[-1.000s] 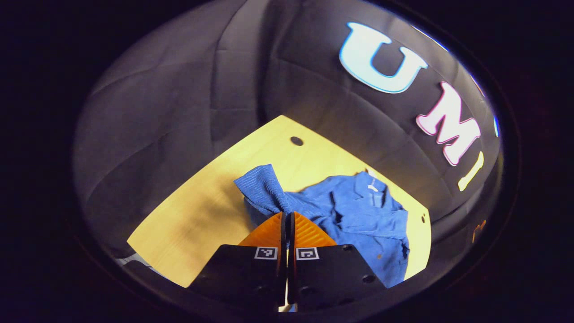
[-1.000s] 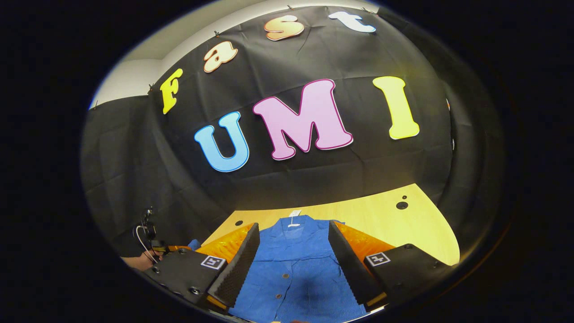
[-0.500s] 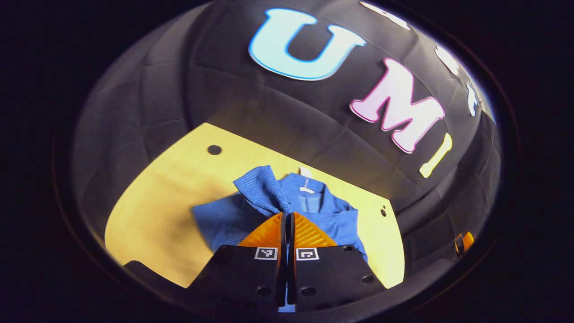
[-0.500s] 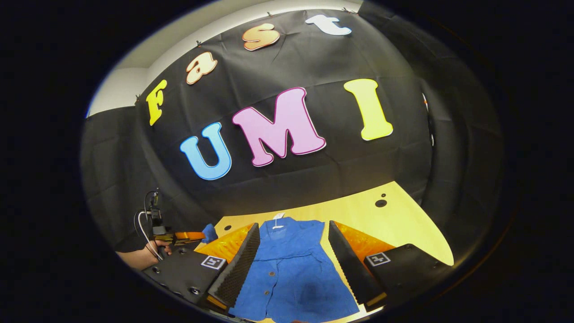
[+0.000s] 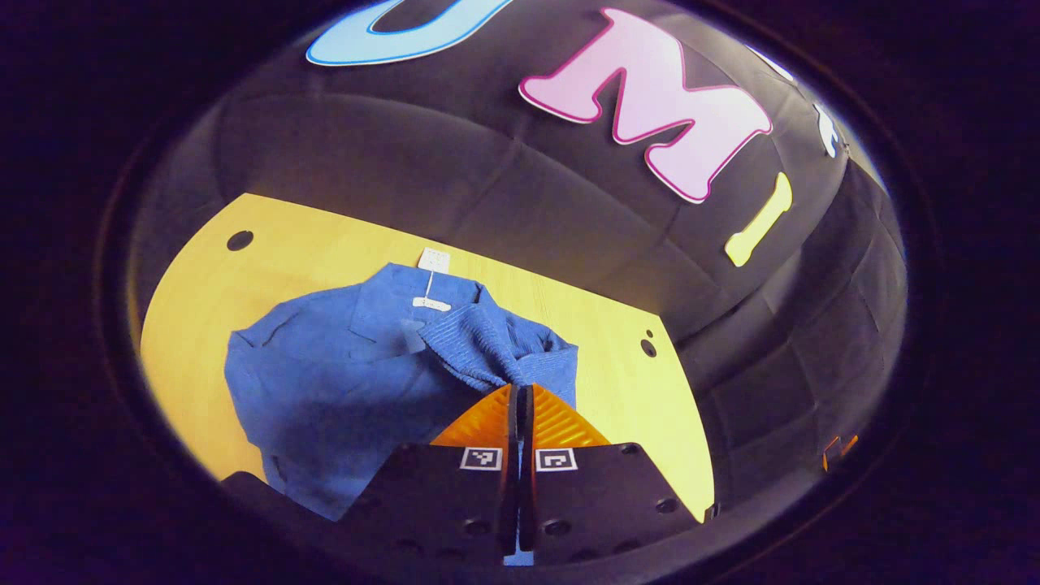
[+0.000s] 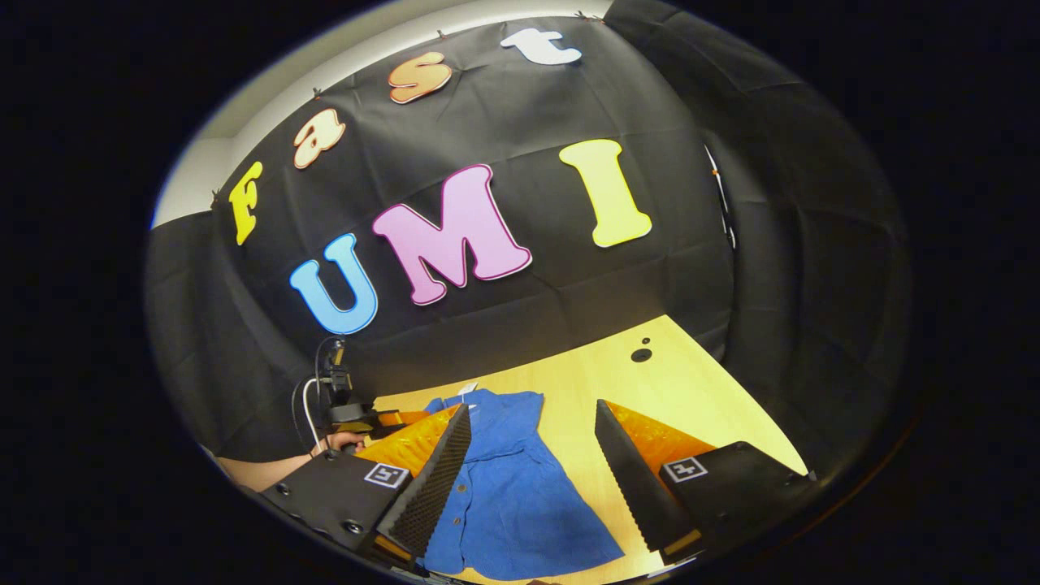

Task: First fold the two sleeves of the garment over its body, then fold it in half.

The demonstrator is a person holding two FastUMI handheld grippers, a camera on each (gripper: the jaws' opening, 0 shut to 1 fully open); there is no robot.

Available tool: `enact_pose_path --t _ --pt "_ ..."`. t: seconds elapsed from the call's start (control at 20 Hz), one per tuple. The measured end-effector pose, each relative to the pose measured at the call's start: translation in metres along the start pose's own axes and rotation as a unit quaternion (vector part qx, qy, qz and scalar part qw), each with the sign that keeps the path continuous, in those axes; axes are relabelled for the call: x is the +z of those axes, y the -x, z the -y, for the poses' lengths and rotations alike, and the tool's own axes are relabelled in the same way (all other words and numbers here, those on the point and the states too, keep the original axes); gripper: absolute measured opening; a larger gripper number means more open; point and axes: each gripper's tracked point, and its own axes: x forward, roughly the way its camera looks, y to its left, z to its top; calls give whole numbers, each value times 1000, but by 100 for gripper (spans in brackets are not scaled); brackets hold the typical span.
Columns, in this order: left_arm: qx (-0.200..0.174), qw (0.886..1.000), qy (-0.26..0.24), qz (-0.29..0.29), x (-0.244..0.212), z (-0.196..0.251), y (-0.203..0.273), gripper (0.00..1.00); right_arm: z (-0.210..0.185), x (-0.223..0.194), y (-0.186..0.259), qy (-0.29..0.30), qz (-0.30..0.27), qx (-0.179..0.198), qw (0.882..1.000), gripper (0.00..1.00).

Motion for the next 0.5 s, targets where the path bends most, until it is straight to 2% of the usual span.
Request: enact_pose_path --t 0.15,0.3,0.4,0.5 --pt "24 999 -31 -35 -13 4 -31 0 15 -6 -10 4 -23 -7 1000 97" --pt "41 996 -35 -74 -28 9 -53 1 20 -9 -23 -1 -43 0 999 97" --pt "42 995 -37 -84 -34 8 -61 4 22 -11 -32 1 -51 6 999 97" --pt "7 996 -28 -82 -33 22 -65 6 27 -15 -37 5 -62 8 998 97"
